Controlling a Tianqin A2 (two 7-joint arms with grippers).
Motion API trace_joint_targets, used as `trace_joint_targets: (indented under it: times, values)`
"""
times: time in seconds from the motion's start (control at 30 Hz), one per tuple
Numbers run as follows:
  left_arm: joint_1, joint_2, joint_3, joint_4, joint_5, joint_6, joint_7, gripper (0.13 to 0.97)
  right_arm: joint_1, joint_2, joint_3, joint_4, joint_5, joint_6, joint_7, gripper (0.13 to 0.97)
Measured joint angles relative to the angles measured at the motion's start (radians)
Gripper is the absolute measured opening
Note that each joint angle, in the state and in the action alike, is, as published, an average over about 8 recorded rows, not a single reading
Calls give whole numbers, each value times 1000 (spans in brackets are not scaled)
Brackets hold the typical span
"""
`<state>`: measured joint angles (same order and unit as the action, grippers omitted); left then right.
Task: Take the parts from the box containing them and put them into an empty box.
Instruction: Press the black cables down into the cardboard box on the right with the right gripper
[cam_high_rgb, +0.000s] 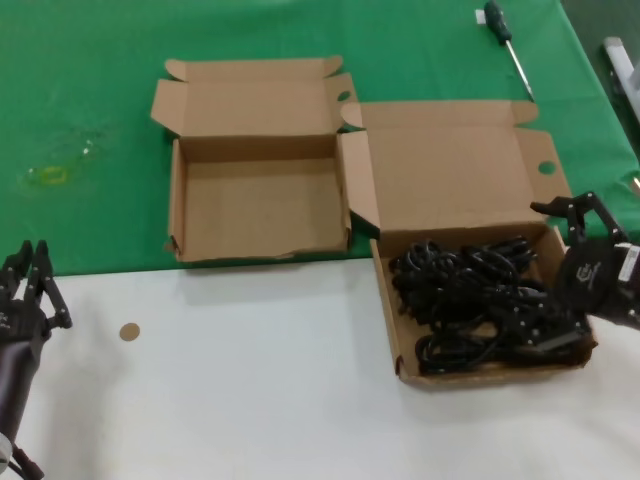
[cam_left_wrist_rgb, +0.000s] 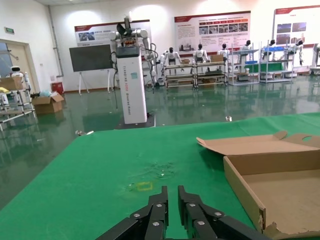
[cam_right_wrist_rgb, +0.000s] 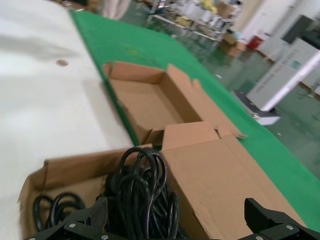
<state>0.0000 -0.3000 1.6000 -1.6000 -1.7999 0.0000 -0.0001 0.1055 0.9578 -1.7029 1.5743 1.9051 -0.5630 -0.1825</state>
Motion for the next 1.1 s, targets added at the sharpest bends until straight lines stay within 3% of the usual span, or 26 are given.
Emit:
trace_joint_targets:
  times: [0.2, 0.4, 0.83, 1.1]
  values:
    - [0, 0, 0, 0, 0, 0, 0, 169, 51, 28, -6, -48, -25, -119, -67, 966]
    - [0, 0, 0, 0, 0, 0, 0, 164, 89, 26, -23, -90, -61, -181, -117, 966]
    - [0, 0, 0, 0, 0, 0, 0, 152, 140, -41, -54, -131, -141, -170, -146, 927]
    - [0, 0, 0, 0, 0, 0, 0, 152, 136, -63, -55, -136, -165, -152, -148, 816]
